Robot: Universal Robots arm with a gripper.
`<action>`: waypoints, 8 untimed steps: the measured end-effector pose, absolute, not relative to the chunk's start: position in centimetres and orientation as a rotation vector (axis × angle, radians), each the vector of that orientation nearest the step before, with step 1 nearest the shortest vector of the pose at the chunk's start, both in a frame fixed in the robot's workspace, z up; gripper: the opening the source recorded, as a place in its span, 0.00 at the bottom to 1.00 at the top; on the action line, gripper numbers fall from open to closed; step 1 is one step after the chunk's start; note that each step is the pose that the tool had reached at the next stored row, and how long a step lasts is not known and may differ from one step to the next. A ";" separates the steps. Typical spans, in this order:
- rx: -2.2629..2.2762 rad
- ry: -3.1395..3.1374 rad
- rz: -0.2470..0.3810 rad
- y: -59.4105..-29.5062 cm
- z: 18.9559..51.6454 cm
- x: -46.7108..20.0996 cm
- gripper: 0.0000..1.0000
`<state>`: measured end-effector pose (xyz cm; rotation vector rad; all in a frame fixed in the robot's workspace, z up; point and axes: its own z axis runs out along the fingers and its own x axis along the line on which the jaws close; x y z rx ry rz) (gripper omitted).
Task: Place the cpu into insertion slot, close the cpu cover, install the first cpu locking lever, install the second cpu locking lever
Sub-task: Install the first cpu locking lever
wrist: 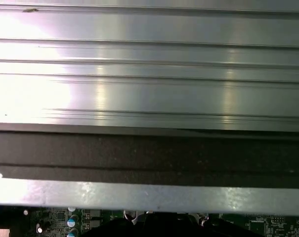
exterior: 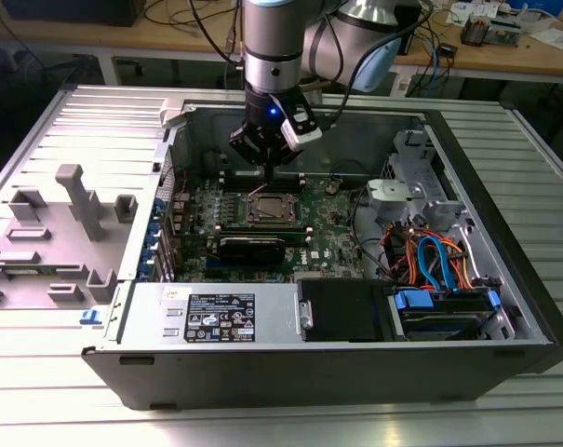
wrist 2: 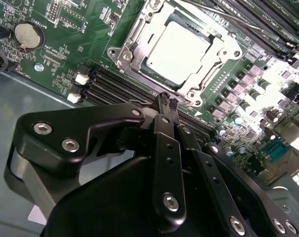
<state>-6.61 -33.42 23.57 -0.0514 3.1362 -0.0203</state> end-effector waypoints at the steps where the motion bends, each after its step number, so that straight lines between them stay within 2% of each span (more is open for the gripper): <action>1: -0.052 3.136 -0.020 -33.4 23.6 -6.6 0.11; 8: -0.051 3.136 -0.021 -33.3 23.3 -5.8 0.11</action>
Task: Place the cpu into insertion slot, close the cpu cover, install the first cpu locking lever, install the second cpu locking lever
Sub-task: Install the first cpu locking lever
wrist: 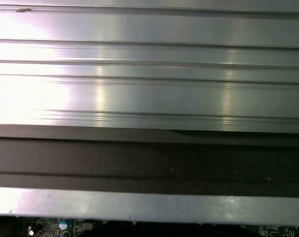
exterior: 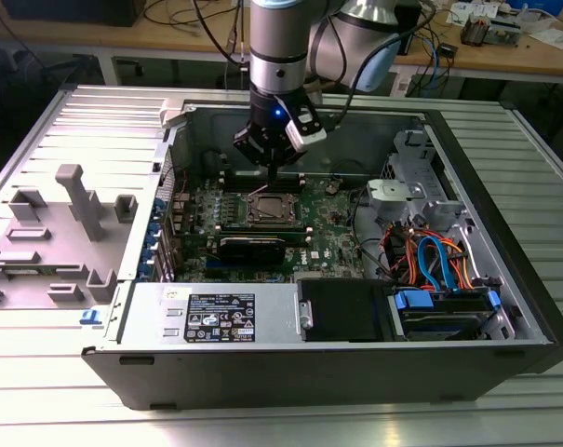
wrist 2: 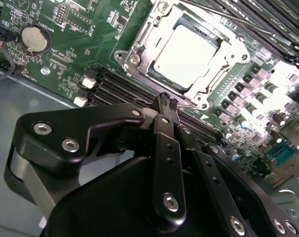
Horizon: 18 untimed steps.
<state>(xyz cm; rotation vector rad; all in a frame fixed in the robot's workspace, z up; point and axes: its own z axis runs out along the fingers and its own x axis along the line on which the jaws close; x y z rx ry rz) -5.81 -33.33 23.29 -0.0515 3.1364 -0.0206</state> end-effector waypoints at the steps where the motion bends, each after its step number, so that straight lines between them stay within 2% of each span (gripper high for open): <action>1: -0.051 3.136 -0.021 -33.3 23.2 -5.7 0.11; 18: -0.051 3.136 -0.019 -33.2 22.4 -5.1 0.11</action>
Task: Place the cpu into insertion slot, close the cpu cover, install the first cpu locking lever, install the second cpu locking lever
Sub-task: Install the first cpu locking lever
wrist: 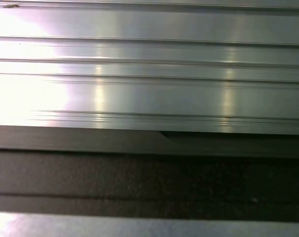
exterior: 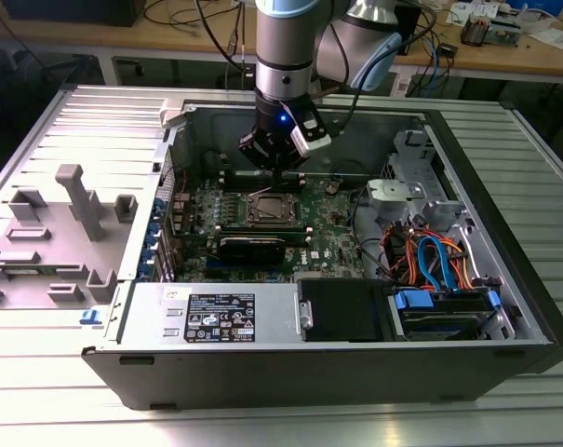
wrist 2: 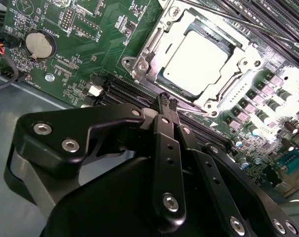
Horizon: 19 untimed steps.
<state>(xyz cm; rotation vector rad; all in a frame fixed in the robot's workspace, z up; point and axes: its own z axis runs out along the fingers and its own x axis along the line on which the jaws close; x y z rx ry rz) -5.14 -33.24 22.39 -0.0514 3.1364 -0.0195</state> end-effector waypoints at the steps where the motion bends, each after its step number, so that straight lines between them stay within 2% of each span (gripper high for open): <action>1: -0.051 3.136 -0.019 -33.2 22.4 -5.1 0.11; 19: -0.051 3.136 -0.020 -33.2 22.0 -5.0 0.11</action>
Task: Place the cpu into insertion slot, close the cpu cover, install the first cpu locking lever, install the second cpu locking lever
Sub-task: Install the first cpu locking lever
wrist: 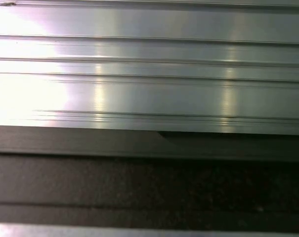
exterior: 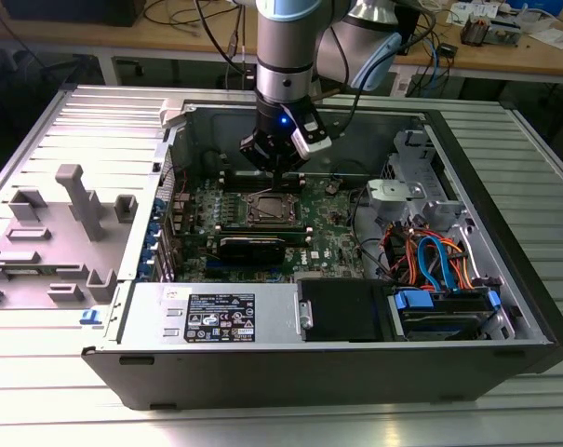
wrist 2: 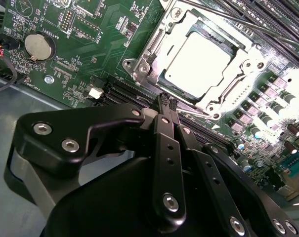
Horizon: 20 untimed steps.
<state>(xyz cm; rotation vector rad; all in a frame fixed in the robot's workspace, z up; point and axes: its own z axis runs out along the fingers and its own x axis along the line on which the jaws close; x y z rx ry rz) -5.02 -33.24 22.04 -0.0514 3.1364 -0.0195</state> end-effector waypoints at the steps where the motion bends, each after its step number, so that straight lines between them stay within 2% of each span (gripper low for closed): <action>1: -0.051 3.136 -0.019 -33.2 22.0 -5.0 0.11; 20: -0.051 3.136 -0.020 -33.1 21.6 -4.5 0.11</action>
